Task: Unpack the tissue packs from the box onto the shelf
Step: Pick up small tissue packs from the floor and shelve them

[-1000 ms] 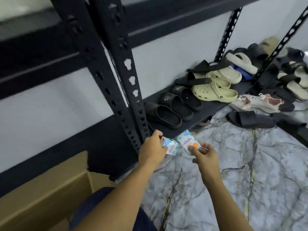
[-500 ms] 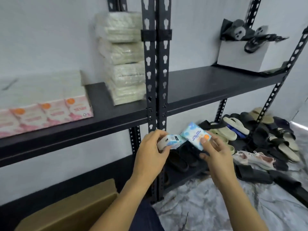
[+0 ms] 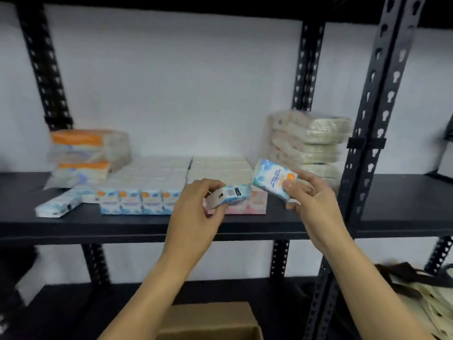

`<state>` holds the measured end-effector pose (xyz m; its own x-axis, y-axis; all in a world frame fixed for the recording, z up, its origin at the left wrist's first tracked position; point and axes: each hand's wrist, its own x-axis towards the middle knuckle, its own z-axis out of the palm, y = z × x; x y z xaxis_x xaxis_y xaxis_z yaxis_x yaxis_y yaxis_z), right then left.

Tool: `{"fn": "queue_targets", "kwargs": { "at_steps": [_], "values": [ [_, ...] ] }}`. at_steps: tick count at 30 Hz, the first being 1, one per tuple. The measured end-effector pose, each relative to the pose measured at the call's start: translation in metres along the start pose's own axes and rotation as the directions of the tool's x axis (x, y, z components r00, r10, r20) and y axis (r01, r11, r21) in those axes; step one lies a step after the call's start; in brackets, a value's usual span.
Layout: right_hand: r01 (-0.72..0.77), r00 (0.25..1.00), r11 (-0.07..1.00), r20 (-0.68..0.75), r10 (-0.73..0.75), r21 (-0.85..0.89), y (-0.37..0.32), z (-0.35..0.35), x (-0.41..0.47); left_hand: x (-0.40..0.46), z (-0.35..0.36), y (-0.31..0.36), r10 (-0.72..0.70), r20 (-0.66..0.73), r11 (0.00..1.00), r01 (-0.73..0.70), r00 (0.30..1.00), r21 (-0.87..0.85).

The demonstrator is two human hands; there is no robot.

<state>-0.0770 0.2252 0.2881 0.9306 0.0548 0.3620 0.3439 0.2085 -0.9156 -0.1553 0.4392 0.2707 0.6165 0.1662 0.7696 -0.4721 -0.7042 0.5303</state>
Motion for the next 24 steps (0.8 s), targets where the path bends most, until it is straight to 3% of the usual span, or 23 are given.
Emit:
{"fn": "queue_targets", "kwargs": {
  "at_steps": [10,15,19,24],
  "values": [
    [0.098,0.946,0.989,0.318,-0.058,-0.112,-0.009,0.175,0.029,0.005,-0.154,-0.09,0.007,-0.188,0.938,0.059,0.982,0.341],
    [0.161,0.917,0.972,0.389,-0.084,-0.17,-0.008,0.237,0.041,-0.001,-0.206,-0.139,-0.035,-0.223,0.839,0.15,0.974,0.523],
    [0.19,0.895,0.957,0.438,-0.079,-0.217,0.001,0.275,0.049,-0.004,-0.221,-0.172,-0.084,-0.212,0.795,0.194,0.974,0.575],
    [0.235,0.87,0.927,0.489,-0.066,-0.293,0.023,0.313,0.056,0.001,-0.217,-0.202,-0.043,-0.132,0.755,0.119,0.99,0.645]
  ]
}}
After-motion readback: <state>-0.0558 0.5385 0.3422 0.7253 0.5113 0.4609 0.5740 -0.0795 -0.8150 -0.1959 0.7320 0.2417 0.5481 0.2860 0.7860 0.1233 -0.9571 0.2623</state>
